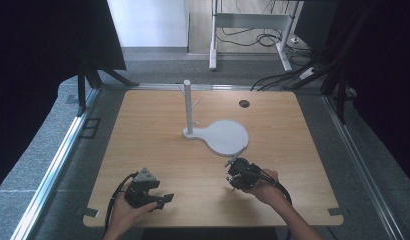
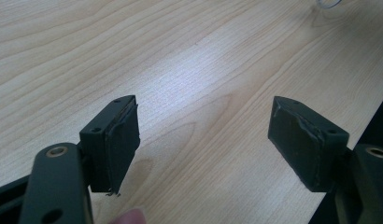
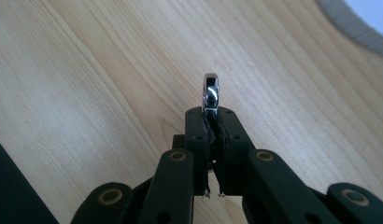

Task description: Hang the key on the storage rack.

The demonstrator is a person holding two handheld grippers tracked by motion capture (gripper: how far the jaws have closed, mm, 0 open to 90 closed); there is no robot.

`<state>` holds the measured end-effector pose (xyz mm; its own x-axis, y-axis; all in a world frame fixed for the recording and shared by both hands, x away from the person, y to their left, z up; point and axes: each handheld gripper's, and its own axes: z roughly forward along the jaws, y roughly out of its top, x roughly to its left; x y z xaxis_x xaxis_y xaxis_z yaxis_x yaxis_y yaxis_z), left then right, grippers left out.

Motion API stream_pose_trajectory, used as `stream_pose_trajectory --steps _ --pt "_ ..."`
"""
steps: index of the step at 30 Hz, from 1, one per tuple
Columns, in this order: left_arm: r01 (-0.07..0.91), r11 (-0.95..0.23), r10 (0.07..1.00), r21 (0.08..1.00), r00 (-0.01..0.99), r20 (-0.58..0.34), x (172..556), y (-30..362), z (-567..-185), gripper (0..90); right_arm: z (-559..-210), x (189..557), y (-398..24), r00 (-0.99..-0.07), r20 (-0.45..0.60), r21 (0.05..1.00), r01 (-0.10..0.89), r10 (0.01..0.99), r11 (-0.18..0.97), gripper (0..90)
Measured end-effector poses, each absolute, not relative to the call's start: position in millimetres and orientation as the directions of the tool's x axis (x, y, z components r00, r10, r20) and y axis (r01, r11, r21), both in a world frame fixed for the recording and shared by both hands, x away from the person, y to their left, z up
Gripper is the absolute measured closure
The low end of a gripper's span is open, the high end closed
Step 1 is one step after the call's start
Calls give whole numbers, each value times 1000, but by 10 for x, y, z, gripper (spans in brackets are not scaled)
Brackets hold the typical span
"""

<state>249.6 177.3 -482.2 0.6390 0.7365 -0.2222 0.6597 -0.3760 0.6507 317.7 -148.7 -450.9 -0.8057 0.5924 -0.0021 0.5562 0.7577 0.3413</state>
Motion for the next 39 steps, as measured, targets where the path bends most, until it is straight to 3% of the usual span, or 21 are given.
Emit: stream_pose_trajectory --steps 17,39 --pt "658 -384 736 648 642 -216 2495 1762 -4822 252 -4218 3325 -1539 -788 0 435 555 616 709 846" --pt "660 -385 735 645 642 -218 2500 1766 -4830 252 -4071 3596 -1488 -761 10 485 571 649 662 845"
